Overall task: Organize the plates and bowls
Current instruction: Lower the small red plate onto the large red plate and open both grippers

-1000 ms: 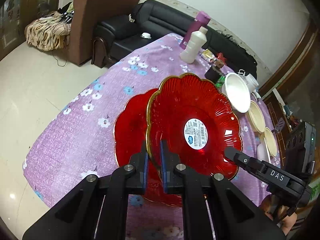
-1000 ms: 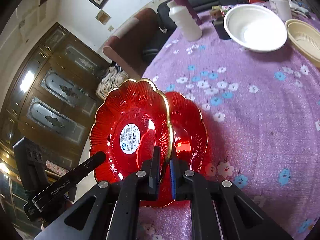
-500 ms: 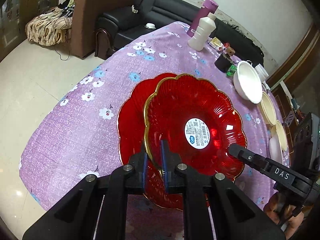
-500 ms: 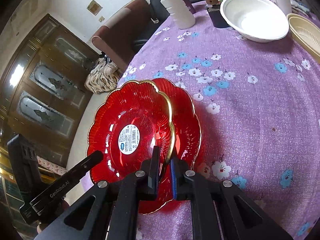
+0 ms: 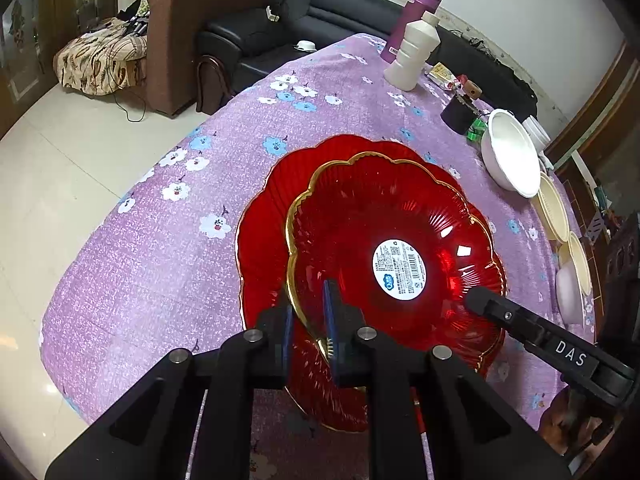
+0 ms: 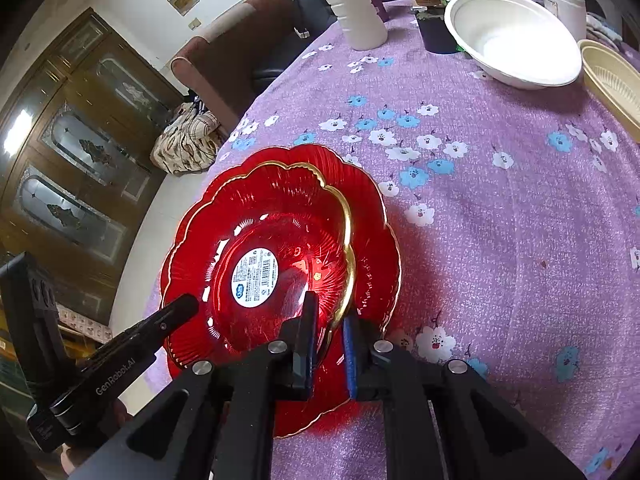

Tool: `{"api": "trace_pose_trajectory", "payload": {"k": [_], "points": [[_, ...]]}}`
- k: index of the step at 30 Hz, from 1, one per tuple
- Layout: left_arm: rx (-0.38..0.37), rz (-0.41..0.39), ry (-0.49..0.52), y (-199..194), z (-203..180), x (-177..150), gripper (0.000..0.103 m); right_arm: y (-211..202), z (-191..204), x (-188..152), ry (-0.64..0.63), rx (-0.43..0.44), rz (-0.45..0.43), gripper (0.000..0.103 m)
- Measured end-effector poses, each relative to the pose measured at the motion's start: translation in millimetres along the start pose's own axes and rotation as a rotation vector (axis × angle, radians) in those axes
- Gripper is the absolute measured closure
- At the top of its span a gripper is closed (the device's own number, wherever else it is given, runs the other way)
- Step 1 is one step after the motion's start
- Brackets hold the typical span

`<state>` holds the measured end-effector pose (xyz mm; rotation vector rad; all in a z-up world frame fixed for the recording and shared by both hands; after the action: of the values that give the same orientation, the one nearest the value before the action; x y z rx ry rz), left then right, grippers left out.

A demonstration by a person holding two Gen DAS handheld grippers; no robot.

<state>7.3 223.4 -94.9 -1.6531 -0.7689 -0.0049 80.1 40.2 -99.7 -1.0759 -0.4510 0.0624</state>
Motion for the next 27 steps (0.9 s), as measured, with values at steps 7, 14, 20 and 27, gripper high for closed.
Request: {"api": "trace_pose_trajectory", "payload": {"k": [7,14,20,27], "points": [[0.018,-0.002,0.008,2,1,-1,0.09,0,3,-2,-0.002,-0.006,0.015,0.091],[0.033,-0.002,0.016,2,-1,-1,0.09,2,7,-1,-0.006,-0.022,0.028,0.089],[0.045,0.015,0.023,3,-3,-1,0.089,4,9,3,-0.005,-0.036,0.052,0.087],[0.029,0.076,-0.019,5,-1,0,0.088,-3,16,8,-0.012,-0.003,0.063,0.056]]}}
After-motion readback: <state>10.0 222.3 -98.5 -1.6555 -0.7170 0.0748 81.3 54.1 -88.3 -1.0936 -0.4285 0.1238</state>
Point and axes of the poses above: each gripper's, at about its wrist camera, not at the fingertips, and y roughly the way its jaws point, z to its left, x to its top, the point moved 3 cm from there along y, roughly the way its jaws point, and after that the axes turned 5 degrees about z, right-handed, at the moved point
